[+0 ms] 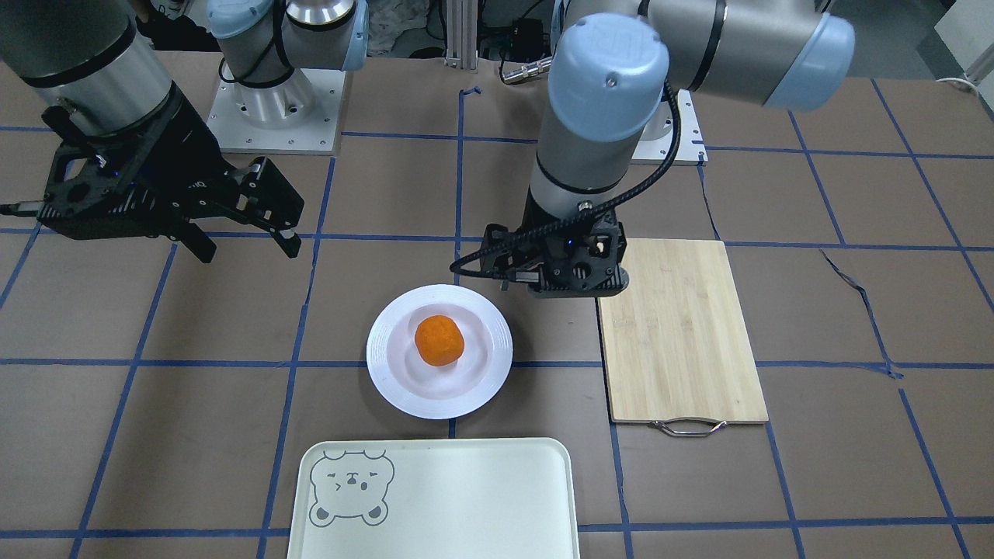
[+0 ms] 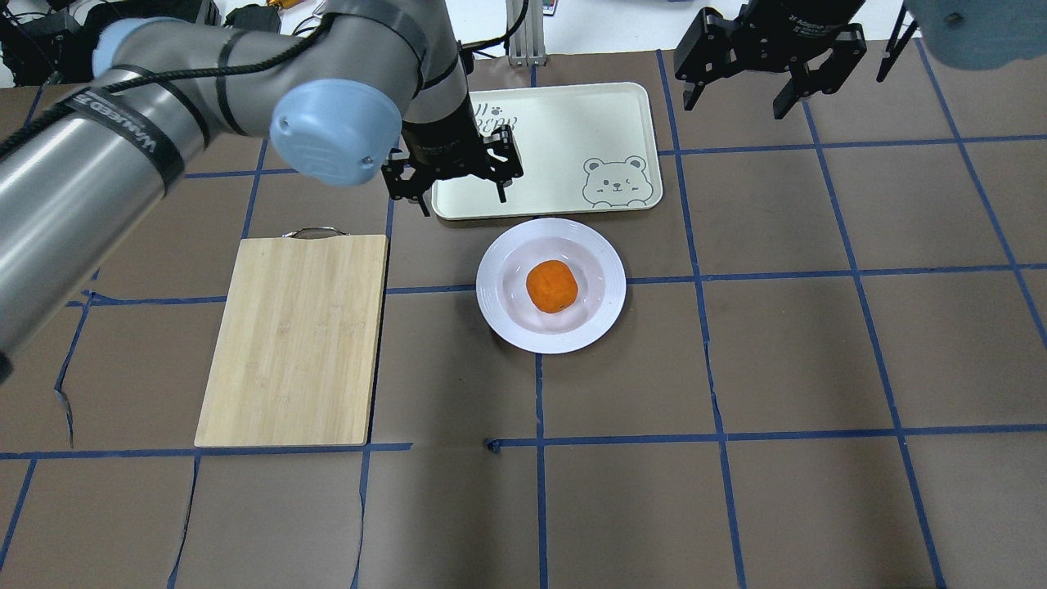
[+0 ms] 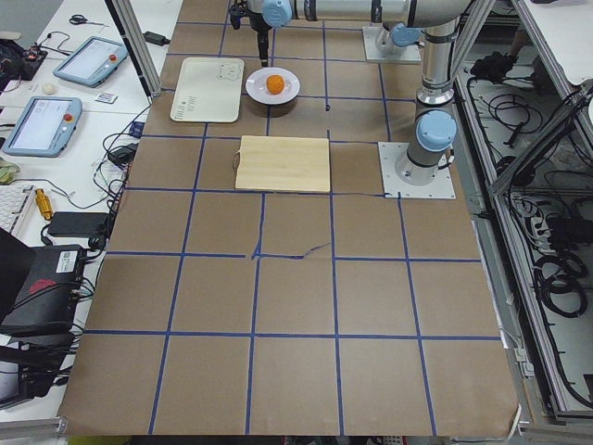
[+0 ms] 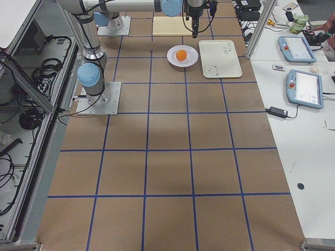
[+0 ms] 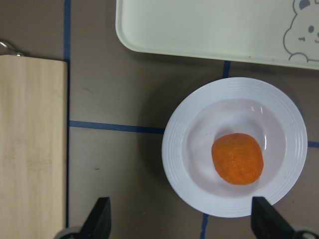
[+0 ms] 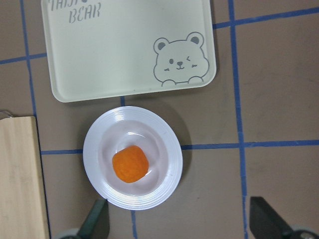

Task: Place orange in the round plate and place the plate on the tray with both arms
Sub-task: 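Raise the left gripper away while the right arm moves toward the plate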

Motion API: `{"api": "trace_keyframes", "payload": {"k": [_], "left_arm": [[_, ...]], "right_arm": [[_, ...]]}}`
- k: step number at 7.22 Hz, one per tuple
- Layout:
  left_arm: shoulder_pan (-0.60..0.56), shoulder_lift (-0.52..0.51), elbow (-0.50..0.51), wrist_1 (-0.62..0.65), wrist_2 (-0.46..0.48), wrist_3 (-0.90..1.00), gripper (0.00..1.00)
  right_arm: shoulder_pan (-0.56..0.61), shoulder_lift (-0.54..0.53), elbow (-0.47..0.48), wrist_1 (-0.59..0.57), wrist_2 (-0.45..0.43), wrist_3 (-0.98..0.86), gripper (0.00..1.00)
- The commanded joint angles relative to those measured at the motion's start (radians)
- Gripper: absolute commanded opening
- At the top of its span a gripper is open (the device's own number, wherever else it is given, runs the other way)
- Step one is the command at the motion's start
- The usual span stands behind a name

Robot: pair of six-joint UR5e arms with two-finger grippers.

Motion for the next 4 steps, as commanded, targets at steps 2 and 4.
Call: {"api": "trace_keyframes", "payload": {"k": [2, 4], "left_arm": [[0.092, 0.119, -0.063, -0.029, 0.002, 0.139, 1.00], [0.109, 0.201, -0.197, 0.026, 0.011, 0.201, 1.00]], "right_arm": [[-0.062, 0.066, 0.179, -0.217, 0.265, -0.002, 1.00], [-0.134, 0.108, 0.380, -0.446, 0.447, -0.005, 1.00]]}}
